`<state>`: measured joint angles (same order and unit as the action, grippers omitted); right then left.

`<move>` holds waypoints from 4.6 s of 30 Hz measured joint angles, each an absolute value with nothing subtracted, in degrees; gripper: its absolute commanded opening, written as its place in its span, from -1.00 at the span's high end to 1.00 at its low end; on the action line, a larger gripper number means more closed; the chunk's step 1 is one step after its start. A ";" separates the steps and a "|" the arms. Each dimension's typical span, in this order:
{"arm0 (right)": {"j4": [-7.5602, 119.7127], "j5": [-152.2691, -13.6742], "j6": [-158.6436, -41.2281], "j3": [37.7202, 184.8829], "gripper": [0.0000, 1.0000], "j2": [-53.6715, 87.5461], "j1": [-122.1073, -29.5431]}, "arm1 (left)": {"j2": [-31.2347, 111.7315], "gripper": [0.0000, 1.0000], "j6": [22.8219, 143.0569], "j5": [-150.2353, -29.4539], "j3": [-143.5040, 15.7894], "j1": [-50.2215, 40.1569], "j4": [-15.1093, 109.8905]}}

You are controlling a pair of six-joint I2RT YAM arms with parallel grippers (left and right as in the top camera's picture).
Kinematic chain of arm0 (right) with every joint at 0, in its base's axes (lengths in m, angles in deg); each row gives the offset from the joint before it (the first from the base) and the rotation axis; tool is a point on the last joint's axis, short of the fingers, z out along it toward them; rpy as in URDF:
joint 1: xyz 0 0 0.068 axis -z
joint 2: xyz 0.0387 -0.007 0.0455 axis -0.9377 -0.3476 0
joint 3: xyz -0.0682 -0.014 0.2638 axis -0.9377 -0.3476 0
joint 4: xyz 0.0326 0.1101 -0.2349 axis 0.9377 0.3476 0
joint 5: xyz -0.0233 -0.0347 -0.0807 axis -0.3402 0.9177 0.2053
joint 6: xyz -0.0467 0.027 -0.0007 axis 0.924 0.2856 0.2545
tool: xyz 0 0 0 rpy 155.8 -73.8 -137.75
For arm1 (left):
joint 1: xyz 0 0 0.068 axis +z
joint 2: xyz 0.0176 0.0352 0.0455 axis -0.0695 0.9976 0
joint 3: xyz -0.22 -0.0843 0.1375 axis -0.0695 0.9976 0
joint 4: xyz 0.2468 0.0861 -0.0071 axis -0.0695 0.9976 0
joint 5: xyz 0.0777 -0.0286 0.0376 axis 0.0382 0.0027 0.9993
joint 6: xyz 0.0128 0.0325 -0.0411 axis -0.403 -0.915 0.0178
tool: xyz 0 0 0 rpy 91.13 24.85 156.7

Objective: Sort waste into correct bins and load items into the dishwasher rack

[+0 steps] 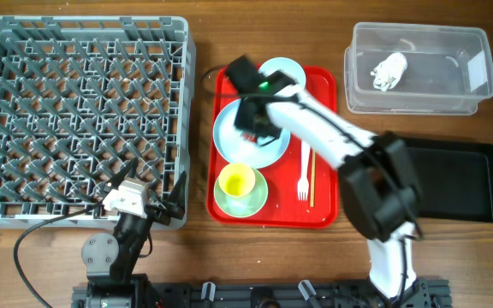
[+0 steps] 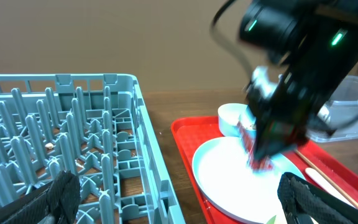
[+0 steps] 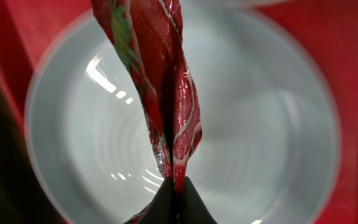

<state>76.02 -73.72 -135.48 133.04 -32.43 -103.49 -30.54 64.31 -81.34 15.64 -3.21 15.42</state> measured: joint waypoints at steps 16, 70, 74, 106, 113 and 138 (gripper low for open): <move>65.14 -67.16 -137.40 134.55 0.46 -20.41 -64.47 | -30.49 -1.00 64.31 -81.32 15.64 -3.21 15.42; 90.10 -90.44 -114.67 130.33 -0.99 -5.06 -96.88 | -30.43 -1.00 64.31 -81.32 15.64 -3.21 15.45; 90.10 -83.83 -114.69 130.33 -0.99 -4.62 -87.07 | -30.43 -1.00 64.31 -81.32 15.64 -3.21 15.42; 89.70 -59.40 -114.67 130.28 -0.99 -4.30 -73.15 | -4.55 -1.00 92.15 -124.95 -14.26 -2.31 8.87; 89.70 -59.40 -114.67 130.28 -0.99 -4.21 -73.15 | 26.47 -1.00 82.91 -129.89 -36.82 -5.55 32.95; 89.66 -59.40 -114.67 130.26 -0.99 -4.17 -73.15 | 44.35 -1.00 76.98 -67.64 -71.68 -43.66 77.08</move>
<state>89.66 -59.40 -114.67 130.26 -4.17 -73.15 44.35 76.98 -67.64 -71.68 -43.66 77.08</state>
